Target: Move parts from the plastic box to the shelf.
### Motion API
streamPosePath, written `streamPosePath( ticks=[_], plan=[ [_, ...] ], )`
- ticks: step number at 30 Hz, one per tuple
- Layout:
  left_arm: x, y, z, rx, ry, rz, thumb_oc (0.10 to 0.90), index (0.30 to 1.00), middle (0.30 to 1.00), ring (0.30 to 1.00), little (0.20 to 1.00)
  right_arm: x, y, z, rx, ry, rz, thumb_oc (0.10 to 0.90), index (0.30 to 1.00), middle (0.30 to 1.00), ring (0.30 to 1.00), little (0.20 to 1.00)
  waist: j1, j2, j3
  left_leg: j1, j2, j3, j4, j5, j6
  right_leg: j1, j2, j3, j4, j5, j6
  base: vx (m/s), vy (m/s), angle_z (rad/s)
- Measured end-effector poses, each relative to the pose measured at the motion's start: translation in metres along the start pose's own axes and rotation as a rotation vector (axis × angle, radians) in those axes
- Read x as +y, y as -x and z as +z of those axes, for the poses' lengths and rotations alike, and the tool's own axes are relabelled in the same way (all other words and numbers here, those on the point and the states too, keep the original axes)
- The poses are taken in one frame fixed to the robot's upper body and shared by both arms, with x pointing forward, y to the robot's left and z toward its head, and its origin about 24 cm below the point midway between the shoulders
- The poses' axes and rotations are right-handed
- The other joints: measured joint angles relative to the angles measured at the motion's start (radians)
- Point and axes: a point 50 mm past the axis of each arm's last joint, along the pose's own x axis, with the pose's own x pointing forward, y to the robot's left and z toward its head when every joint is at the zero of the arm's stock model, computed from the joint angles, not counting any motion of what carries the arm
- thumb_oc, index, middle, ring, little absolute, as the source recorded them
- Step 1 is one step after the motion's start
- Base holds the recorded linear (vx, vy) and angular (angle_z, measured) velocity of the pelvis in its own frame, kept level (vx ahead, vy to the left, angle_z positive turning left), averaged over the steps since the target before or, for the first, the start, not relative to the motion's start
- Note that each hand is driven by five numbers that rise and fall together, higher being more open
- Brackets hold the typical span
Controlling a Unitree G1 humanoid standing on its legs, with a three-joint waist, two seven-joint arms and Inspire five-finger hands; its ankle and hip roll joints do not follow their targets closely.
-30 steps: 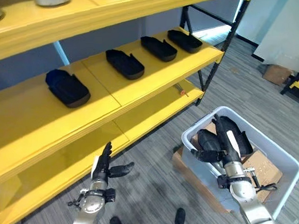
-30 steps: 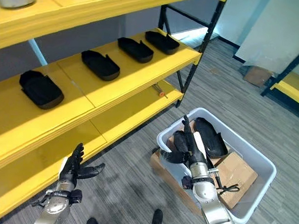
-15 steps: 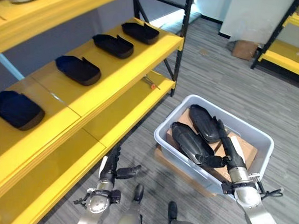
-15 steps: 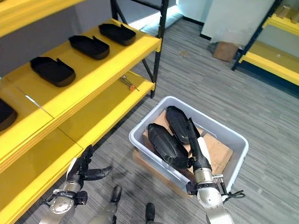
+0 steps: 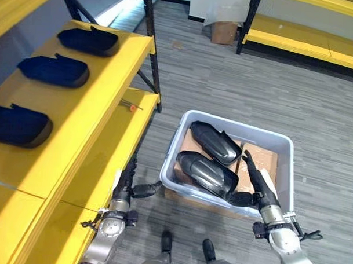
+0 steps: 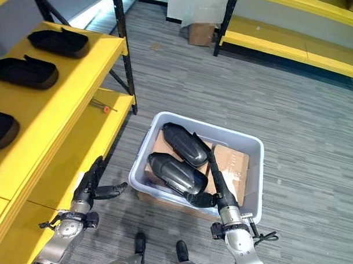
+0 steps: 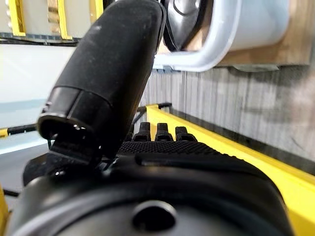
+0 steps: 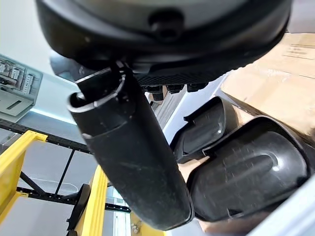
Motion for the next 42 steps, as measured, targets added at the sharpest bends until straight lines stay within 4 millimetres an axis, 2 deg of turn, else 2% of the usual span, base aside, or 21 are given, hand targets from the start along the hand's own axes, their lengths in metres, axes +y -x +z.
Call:
streamPosePath(
  ticks=[4,6,8,9,10,12,14,17,18,19,20,22,25,28,29,30,31,33,36,39,42],
  plan=[
    [-0.001,0.000,0.001,-0.002,0.000,-0.002,0.900,1.000,1.000,1.000,1.000,0.005,-0.020,0.021,-0.093,0.007,0.035,0.900,1.000,1.000,1.000,1.000,0.009,-0.003,0.001,0.000,0.022,0.036,0.001,-0.023,-0.013,-0.028,0.023,0.050,0.007,0.001,-0.001,0.03,0.072,-0.39],
    [-0.001,0.001,-0.002,0.008,-0.001,-0.005,0.900,1.000,1.000,1.000,1.000,0.008,-0.028,0.031,-0.134,0.010,0.052,0.900,1.000,1.000,1.000,1.000,0.028,-0.003,0.002,-0.003,0.045,0.090,0.003,-0.040,-0.005,-0.100,0.053,0.068,0.099,0.000,-0.001,0.06,-0.042,-0.88],
    [0.004,0.001,-0.001,0.001,-0.012,0.004,0.900,1.000,1.000,1.000,1.000,0.011,-0.033,0.036,-0.153,0.013,0.059,0.900,1.000,1.000,1.000,1.000,0.042,0.012,0.012,-0.016,0.077,0.129,0.004,-0.041,-0.001,-0.185,0.068,0.016,0.174,0.021,0.036,0.14,-0.220,-0.74],
    [0.004,-0.002,-0.001,0.005,-0.009,0.015,0.900,1.000,1.000,1.000,1.000,0.009,-0.042,0.045,-0.195,0.062,0.077,0.900,1.000,1.000,1.000,1.000,0.034,0.048,0.038,-0.033,0.097,0.133,0.012,-0.045,-0.008,-0.258,-0.029,-0.176,0.255,-0.072,0.014,0.11,-0.217,-0.52],
    [0.002,-0.004,0.000,0.006,-0.010,0.006,0.900,1.000,1.000,1.000,1.000,0.006,-0.043,0.045,-0.198,0.084,0.078,0.900,1.000,1.000,1.000,1.000,0.030,0.063,0.047,-0.039,0.090,0.127,0.018,-0.048,-0.009,-0.260,-0.111,-0.217,0.211,-0.040,0.024,0.13,-0.234,-0.35],
    [0.008,-0.002,-0.003,0.014,-0.007,0.033,0.900,1.000,1.000,1.000,1.000,0.012,-0.042,0.042,-0.178,0.090,0.097,0.900,1.000,1.000,1.000,1.000,0.032,0.056,0.055,-0.035,0.082,0.130,0.021,-0.043,-0.027,-0.260,-0.242,-0.231,0.099,0.054,0.079,0.14,-0.236,-0.02],
    [0.019,-0.001,-0.005,0.022,-0.004,0.078,0.900,1.000,1.000,1.000,1.000,0.016,-0.042,0.044,-0.191,0.105,0.115,0.900,1.000,1.000,1.000,1.000,0.045,0.030,0.072,-0.032,0.088,0.123,0.026,-0.037,-0.047,-0.246,-0.273,-0.255,0.026,0.132,0.116,0.12,-0.249,0.19],
    [0.032,0.004,-0.008,0.033,-0.031,0.117,0.900,1.000,1.000,1.000,1.000,0.018,-0.036,0.038,-0.168,0.100,0.122,0.900,1.000,1.000,1.000,1.000,0.061,-0.053,0.078,-0.001,0.087,0.071,0.017,-0.034,-0.088,-0.171,-0.206,-0.280,0.027,0.155,0.107,0.10,-0.296,0.64],
    [0.032,0.006,-0.012,0.050,-0.024,0.122,0.900,1.000,1.000,1.000,1.000,0.015,-0.038,0.040,-0.178,0.112,0.120,0.900,1.000,1.000,1.000,1.000,0.062,-0.059,0.076,-0.003,0.099,0.052,0.013,-0.029,-0.106,-0.150,-0.175,-0.313,0.030,0.142,0.051,0.09,-0.329,0.41],
    [0.029,0.011,-0.016,0.068,0.006,0.129,0.900,1.000,1.000,1.000,1.000,0.011,-0.044,0.046,-0.203,0.135,0.115,0.900,1.000,1.000,1.000,1.000,0.065,-0.025,0.078,-0.011,0.142,0.044,0.006,-0.019,-0.119,-0.151,-0.135,-0.328,0.031,0.150,0.051,0.06,-0.302,0.28],
    [0.026,0.017,-0.020,0.078,0.015,0.107,0.900,1.000,1.000,1.000,1.000,0.003,-0.050,0.055,-0.238,0.170,0.109,0.900,1.000,1.000,1.000,1.000,0.068,0.002,0.078,-0.024,0.184,0.029,0.000,0.000,-0.147,-0.149,-0.089,-0.350,0.011,0.151,0.027,0.02,-0.294,0.04],
    [0.017,0.022,-0.020,0.081,0.028,0.057,0.900,1.000,1.000,1.000,1.000,-0.013,-0.060,0.070,-0.291,0.264,0.093,0.900,1.000,1.000,1.000,1.000,0.081,0.032,0.078,-0.038,0.244,0.017,0.002,0.015,-0.151,-0.149,-0.021,-0.373,0.001,0.150,-0.006,-0.01,-0.268,0.01],
    [0.004,0.019,-0.013,0.050,0.038,-0.012,0.900,1.000,1.000,1.000,1.000,-0.032,-0.072,0.091,-0.360,0.363,0.060,0.900,1.000,1.000,1.000,1.000,0.078,0.038,0.079,-0.063,0.293,0.001,0.003,0.051,-0.135,-0.156,0.033,-0.407,0.001,0.135,-0.045,-0.01,-0.178,0.10],
    [-0.005,0.014,-0.003,0.009,0.051,-0.056,0.900,1.000,1.000,1.000,1.000,-0.047,-0.080,0.117,-0.450,0.476,0.004,0.900,1.000,1.000,1.000,1.000,0.077,0.052,0.085,-0.094,0.336,0.005,0.002,0.066,-0.138,-0.180,0.076,-0.422,0.004,0.121,-0.067,-0.05,-0.116,0.07],
    [-0.005,0.013,-0.001,0.001,0.053,-0.054,0.900,1.000,1.000,1.000,1.000,-0.052,-0.082,0.123,-0.469,0.524,-0.004,0.900,1.000,1.000,1.000,1.000,0.078,0.058,0.088,-0.105,0.340,0.004,0.007,0.066,-0.138,-0.200,0.079,-0.423,0.024,0.114,-0.072,-0.06,-0.093,-0.05],
    [-0.003,0.011,0.005,-0.023,0.055,-0.052,0.900,1.000,1.000,1.000,1.000,-0.069,-0.085,0.143,-0.524,0.734,-0.022,0.900,1.000,1.000,1.000,1.000,0.082,0.084,0.098,-0.145,0.342,0.004,0.013,0.068,-0.142,-0.260,0.073,-0.422,0.074,0.099,-0.073,-0.07,-0.073,-0.05],
    [-0.002,0.010,0.006,-0.028,0.055,-0.044,0.900,1.000,1.000,1.000,1.000,-0.078,-0.086,0.152,-0.538,0.805,-0.043,0.900,1.000,1.000,1.000,1.000,0.084,0.096,0.105,-0.161,0.341,0.004,0.011,0.068,-0.142,-0.284,0.070,-0.420,0.092,0.098,-0.074,-0.08,-0.082,0.00],
    [0.009,0.008,0.014,-0.069,0.017,-0.037,0.900,1.000,1.000,1.000,1.000,-0.087,-0.093,0.172,-0.579,1.001,-0.054,0.900,1.000,1.000,1.000,1.000,0.086,0.106,0.114,-0.216,0.332,0.004,0.017,0.068,-0.143,-0.378,0.049,-0.419,0.183,0.068,-0.072,-0.05,-0.046,0.05],
    [0.014,-0.001,0.028,-0.124,0.008,-0.025,0.900,1.000,1.000,1.000,1.000,-0.088,-0.101,0.180,-0.589,1.092,-0.061,0.900,1.000,1.000,1.000,1.000,0.095,0.105,0.146,-0.240,0.316,0.002,0.017,0.070,-0.146,-0.436,0.019,-0.418,0.278,0.027,-0.069,-0.03,-0.026,0.15],
    [0.018,-0.003,0.034,-0.146,-0.008,-0.023,0.900,1.000,1.000,1.000,1.000,-0.088,-0.113,0.189,-0.586,1.301,-0.016,0.900,1.000,1.000,1.000,1.000,0.102,0.102,0.166,-0.275,0.290,0.002,0.017,0.069,-0.147,-0.514,-0.022,-0.414,0.380,-0.015,-0.069,-0.02,-0.014,0.15],
    [0.019,-0.004,0.034,-0.144,-0.012,-0.019,0.900,1.000,1.000,1.000,1.000,-0.088,-0.118,0.185,-0.559,1.351,-0.013,0.900,1.000,1.000,1.000,1.000,0.117,0.096,0.194,-0.284,0.280,-0.002,0.018,0.075,-0.145,-0.540,-0.039,-0.412,0.427,-0.030,-0.078,-0.02,-0.026,0.12]
  ],
)
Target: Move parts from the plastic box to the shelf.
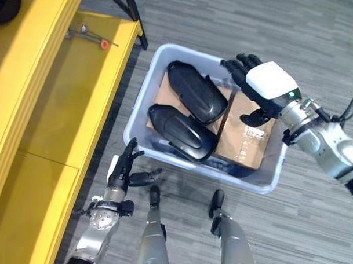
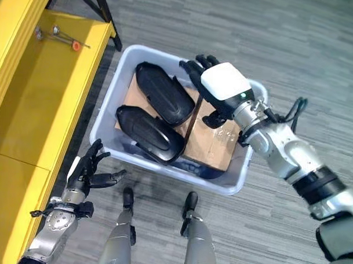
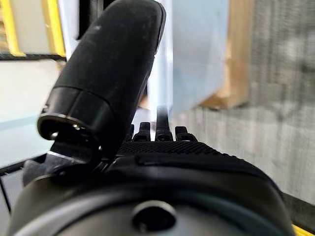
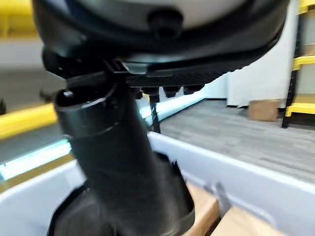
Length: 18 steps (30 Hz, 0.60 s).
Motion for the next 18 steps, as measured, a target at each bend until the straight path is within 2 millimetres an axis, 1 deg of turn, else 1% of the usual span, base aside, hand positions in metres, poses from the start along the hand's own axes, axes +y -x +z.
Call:
streamPosePath(
  ticks=[2,3,4,8,11,15,18],
  plan=[
    [0.000,0.000,-0.001,0.003,0.000,0.001,0.900,1.000,1.000,1.000,1.000,0.008,-0.002,-0.004,0.006,0.071,0.058,0.900,1.000,1.000,1.000,1.000,0.006,-0.002,0.016,-0.005,-0.005,-0.012,0.000,0.007,-0.006,-0.008,-0.009,-0.006,0.024,-0.017,0.000,-0.01,-0.028,0.20],
    [0.000,0.000,-0.001,0.006,0.002,0.001,0.900,1.000,1.000,1.000,1.000,0.016,-0.001,-0.006,0.011,0.114,0.100,0.900,1.000,1.000,1.000,1.000,0.011,-0.005,0.020,-0.015,-0.007,-0.021,0.000,0.008,-0.007,-0.014,-0.011,-0.011,0.031,-0.024,-0.003,-0.01,-0.027,0.16],
    [0.000,0.000,-0.001,0.006,0.014,0.001,0.900,1.000,1.000,1.000,1.000,0.019,0.000,-0.008,0.017,0.137,0.115,0.900,1.000,1.000,1.000,1.000,0.020,-0.012,0.023,-0.018,-0.010,-0.021,0.000,0.010,-0.011,-0.023,-0.016,-0.011,0.040,-0.028,-0.002,-0.01,-0.034,0.12],
    [0.000,-0.005,0.003,-0.005,0.040,0.004,0.900,1.000,1.000,1.000,1.000,0.026,0.001,-0.014,0.044,0.189,0.158,0.900,1.000,1.000,1.000,1.000,0.023,-0.014,0.030,-0.022,-0.025,-0.025,0.000,0.011,-0.011,-0.025,-0.032,-0.011,0.046,-0.032,0.002,0.00,-0.014,0.07],
    [-0.001,-0.007,0.006,-0.017,0.041,0.007,0.900,1.000,1.000,1.000,1.000,0.028,-0.002,-0.016,0.062,0.197,0.170,0.900,1.000,1.000,1.000,1.000,0.023,-0.015,0.030,-0.022,-0.032,-0.028,0.001,0.015,-0.017,-0.024,-0.040,-0.013,0.050,-0.034,0.005,0.00,-0.002,0.05],
    [0.001,-0.010,0.005,-0.013,0.038,0.017,0.900,1.000,1.000,1.000,1.000,0.033,-0.007,-0.012,0.070,0.170,0.166,0.900,1.000,1.000,1.000,1.000,0.024,-0.013,0.031,-0.027,-0.032,-0.050,0.002,0.020,-0.024,-0.022,-0.040,-0.022,0.061,-0.040,0.011,0.00,-0.011,0.10],
    [0.001,-0.010,0.005,-0.014,0.038,0.030,0.900,1.000,1.000,1.000,1.000,0.035,-0.009,-0.010,0.064,0.182,0.167,0.900,1.000,1.000,1.000,1.000,0.027,-0.012,0.032,-0.048,-0.033,-0.064,0.004,0.022,-0.020,-0.039,-0.050,-0.036,0.088,-0.055,0.008,-0.01,-0.004,0.19]
  ],
)
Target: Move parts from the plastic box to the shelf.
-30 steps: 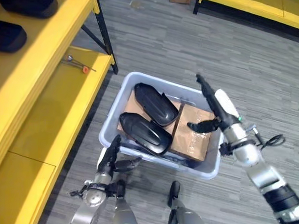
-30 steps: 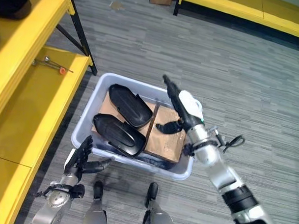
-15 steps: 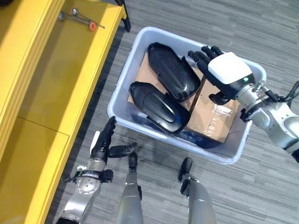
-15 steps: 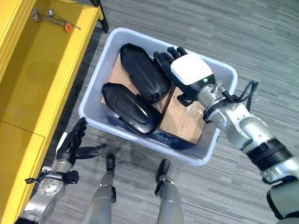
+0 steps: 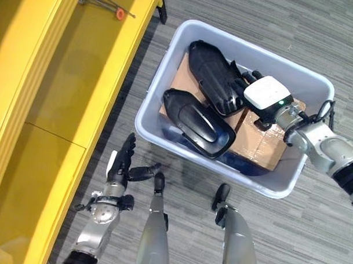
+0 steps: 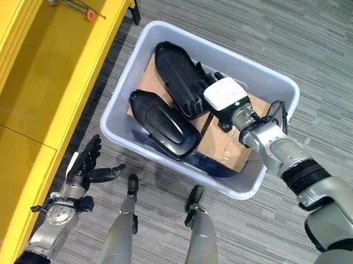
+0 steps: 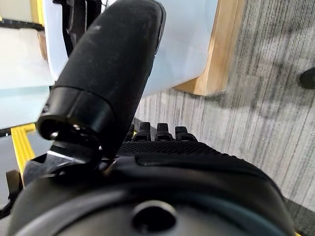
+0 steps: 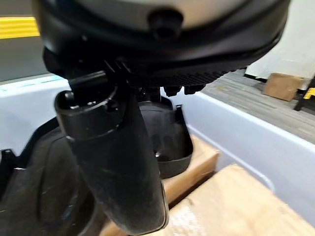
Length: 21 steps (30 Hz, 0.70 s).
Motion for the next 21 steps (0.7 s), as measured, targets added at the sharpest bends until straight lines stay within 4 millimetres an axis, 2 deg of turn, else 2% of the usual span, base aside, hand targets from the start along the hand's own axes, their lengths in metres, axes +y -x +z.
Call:
streamPosePath(
  ticks=[5,9,14,21],
  plan=[
    [0.002,0.002,-0.002,0.008,0.000,0.023,0.900,1.000,1.000,1.000,1.000,0.003,-0.002,-0.010,0.059,0.017,-0.001,0.900,1.000,1.000,1.000,1.000,0.033,0.008,0.013,-0.036,0.000,-0.020,0.000,0.008,0.010,-0.048,-0.012,-0.013,0.055,-0.023,-0.014,0.00,0.001,0.10],
    [0.002,0.002,-0.004,0.017,0.001,0.027,0.900,1.000,1.000,1.000,1.000,0.000,-0.004,-0.012,0.081,0.019,-0.015,0.900,1.000,1.000,1.000,1.000,0.034,0.011,0.024,-0.054,0.001,-0.036,0.000,0.018,0.007,-0.063,-0.014,-0.027,0.067,-0.029,-0.022,0.01,0.004,0.07],
    [-0.001,-0.001,-0.001,0.002,0.012,0.026,0.900,1.000,1.000,1.000,1.000,0.000,-0.009,-0.006,0.075,0.000,-0.033,0.900,1.000,1.000,1.000,1.000,0.036,0.017,0.044,-0.063,-0.003,-0.038,-0.001,0.023,0.000,-0.073,-0.021,-0.028,0.079,-0.035,-0.020,0.01,0.005,0.03],
    [0.000,-0.001,0.001,-0.016,0.019,0.057,0.900,1.000,1.000,1.000,1.000,0.005,-0.010,-0.024,0.172,-0.001,-0.018,0.900,1.000,1.000,1.000,1.000,0.053,0.024,0.058,-0.105,-0.017,-0.047,0.000,0.027,0.001,-0.129,-0.041,-0.028,0.121,-0.051,-0.022,0.00,0.004,0.06]
  ],
)
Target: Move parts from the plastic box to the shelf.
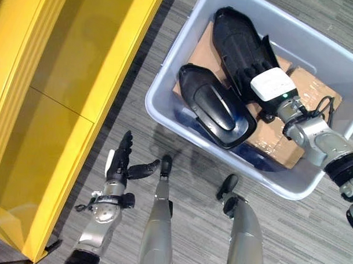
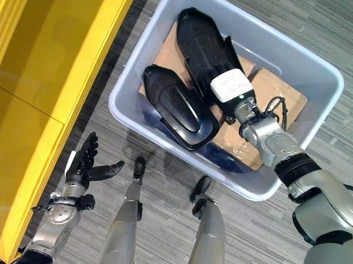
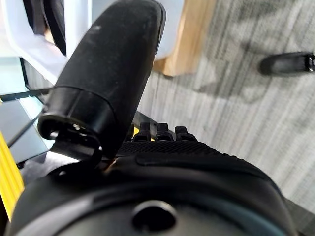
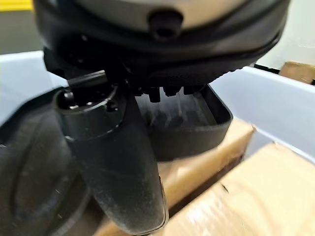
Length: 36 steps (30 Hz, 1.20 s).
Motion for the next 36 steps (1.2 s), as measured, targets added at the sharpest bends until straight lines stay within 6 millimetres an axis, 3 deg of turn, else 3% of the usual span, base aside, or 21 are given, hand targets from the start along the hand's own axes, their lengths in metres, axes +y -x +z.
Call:
streamPosePath(
  ticks=[10,13,16,17,18,21,30,33,36],
  plan=[
    [0.000,-0.001,0.004,-0.027,0.010,0.015,0.900,1.000,1.000,1.000,1.000,-0.028,-0.015,-0.009,0.054,-0.039,-0.100,0.900,1.000,1.000,1.000,1.000,-0.002,0.009,0.007,-0.057,-0.005,-0.012,0.001,0.017,-0.012,-0.069,-0.012,-0.001,0.036,-0.008,-0.006,0.00,0.001,0.01],
    [-0.001,-0.001,0.003,-0.024,0.013,0.010,0.900,1.000,1.000,1.000,1.000,-0.026,-0.016,-0.011,0.067,-0.058,-0.095,0.900,1.000,1.000,1.000,1.000,-0.001,0.009,0.007,-0.065,-0.005,-0.016,0.001,0.021,-0.011,-0.082,-0.016,-0.001,0.055,-0.015,-0.015,0.01,0.008,0.04],
    [0.000,-0.001,0.003,-0.021,0.051,0.019,0.900,1.000,1.000,1.000,1.000,-0.038,-0.020,-0.014,0.076,-0.070,-0.125,0.900,1.000,1.000,1.000,1.000,-0.003,0.009,0.007,-0.094,0.002,-0.012,0.000,0.003,-0.016,-0.119,-0.016,-0.005,0.067,-0.026,-0.023,0.01,0.014,0.06],
    [-0.002,-0.001,0.003,-0.021,0.056,0.016,0.900,1.000,1.000,1.000,1.000,-0.038,-0.021,-0.015,0.088,-0.088,-0.130,0.855,0.937,0.937,0.937,0.937,-0.003,0.010,0.007,-0.108,0.002,-0.009,0.008,-0.032,-0.007,-0.123,-0.017,-0.010,0.060,-0.025,-0.033,0.02,0.017,0.08],
    [-0.002,-0.001,0.002,-0.018,0.056,0.018,0.900,1.000,1.000,1.000,1.000,-0.038,-0.023,-0.016,0.096,-0.101,-0.130,0.400,0.300,0.300,0.300,0.300,-0.004,0.010,0.006,-0.117,0.002,-0.010,0.017,-0.049,-0.013,-0.125,-0.017,-0.012,0.054,-0.022,-0.035,0.02,0.028,0.07],
    [-0.003,-0.004,0.006,-0.033,0.059,0.029,0.900,1.000,1.000,1.000,1.000,-0.043,-0.021,-0.022,0.129,-0.091,-0.197,0.400,0.300,0.300,0.300,0.300,-0.002,0.010,0.006,-0.130,0.001,0.002,0.024,-0.077,-0.017,-0.129,-0.018,-0.013,0.032,-0.004,-0.036,0.01,0.035,0.01],
    [-0.004,-0.009,0.014,-0.060,0.067,0.030,0.900,1.000,1.000,1.000,1.000,-0.041,-0.016,-0.022,0.128,-0.071,-0.240,0.400,0.300,0.300,0.300,0.300,-0.002,0.014,0.004,-0.109,0.000,0.010,0.034,-0.059,0.008,-0.114,-0.017,-0.008,0.041,0.005,-0.040,0.00,0.007,-0.03],
    [-0.006,-0.009,0.014,-0.061,0.078,0.034,0.900,1.000,1.000,1.000,1.000,-0.037,-0.012,-0.019,0.135,-0.107,-0.248,0.400,0.300,0.300,0.300,0.300,-0.003,0.016,0.003,-0.103,0.000,0.010,0.037,-0.033,0.036,-0.106,-0.017,-0.008,0.044,0.001,-0.040,0.00,0.000,0.00],
    [-0.011,-0.009,0.013,-0.058,0.099,0.035,0.900,1.000,1.000,1.000,1.000,-0.033,-0.006,-0.019,0.154,-0.169,-0.267,0.400,0.300,0.300,0.300,0.300,-0.005,0.017,0.003,-0.097,0.001,0.009,0.036,0.010,0.030,-0.098,-0.016,-0.008,0.049,0.001,-0.036,-0.01,0.012,-0.03]
  ],
)
